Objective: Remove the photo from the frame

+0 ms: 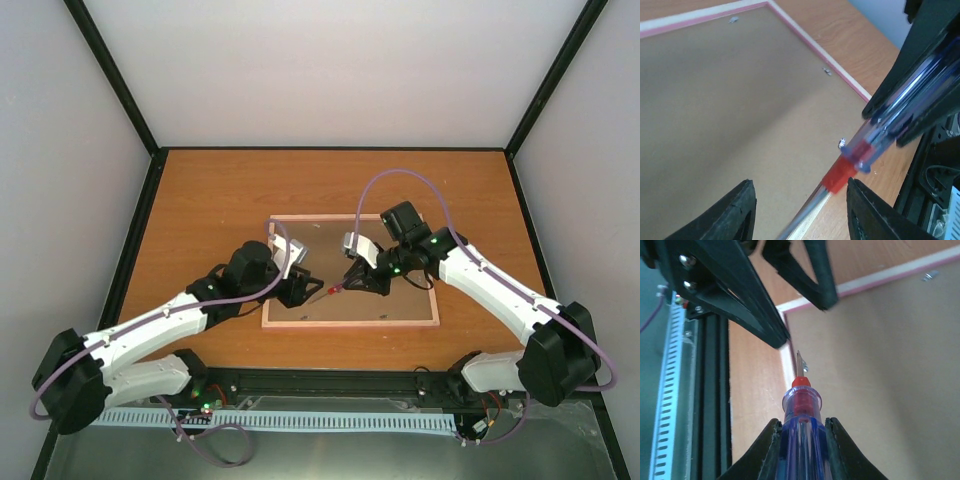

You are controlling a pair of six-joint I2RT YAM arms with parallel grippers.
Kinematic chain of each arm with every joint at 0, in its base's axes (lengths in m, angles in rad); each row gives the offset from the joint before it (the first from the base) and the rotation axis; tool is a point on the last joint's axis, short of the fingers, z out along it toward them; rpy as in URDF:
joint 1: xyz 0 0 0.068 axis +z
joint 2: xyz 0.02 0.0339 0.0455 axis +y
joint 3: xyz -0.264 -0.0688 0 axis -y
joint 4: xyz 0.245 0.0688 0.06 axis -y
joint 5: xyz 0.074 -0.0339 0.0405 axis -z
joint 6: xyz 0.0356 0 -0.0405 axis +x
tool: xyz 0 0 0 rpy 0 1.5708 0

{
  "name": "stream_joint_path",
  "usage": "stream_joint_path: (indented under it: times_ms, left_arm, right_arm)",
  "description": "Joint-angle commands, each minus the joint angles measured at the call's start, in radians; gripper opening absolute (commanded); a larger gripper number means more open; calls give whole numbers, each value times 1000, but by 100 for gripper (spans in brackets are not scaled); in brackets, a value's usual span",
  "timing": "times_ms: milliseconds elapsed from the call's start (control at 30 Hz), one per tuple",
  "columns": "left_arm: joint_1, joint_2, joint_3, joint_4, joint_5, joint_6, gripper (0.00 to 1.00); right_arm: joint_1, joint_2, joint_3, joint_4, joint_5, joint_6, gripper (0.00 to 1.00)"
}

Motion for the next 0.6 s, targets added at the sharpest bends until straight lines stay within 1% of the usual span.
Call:
stream_joint_path:
  times_ms: [0,167,400,567]
  left_arm:
    - [-47,60,94,-57,32,178,51]
    - [-113,69,98,-99,104,348,47]
    - [-114,69,103,-164,147,417,43]
    - [-115,67,71,-148,147,424,36]
  right_arm:
    - [-5,-8,-2,-24,-143,-88,4]
    - [-6,-20,-5,-23,-140,-98,4]
    - [-7,-19,-8,-26,-155,-100,4]
    - [-13,-29,-2,-30,-175,-99,3]
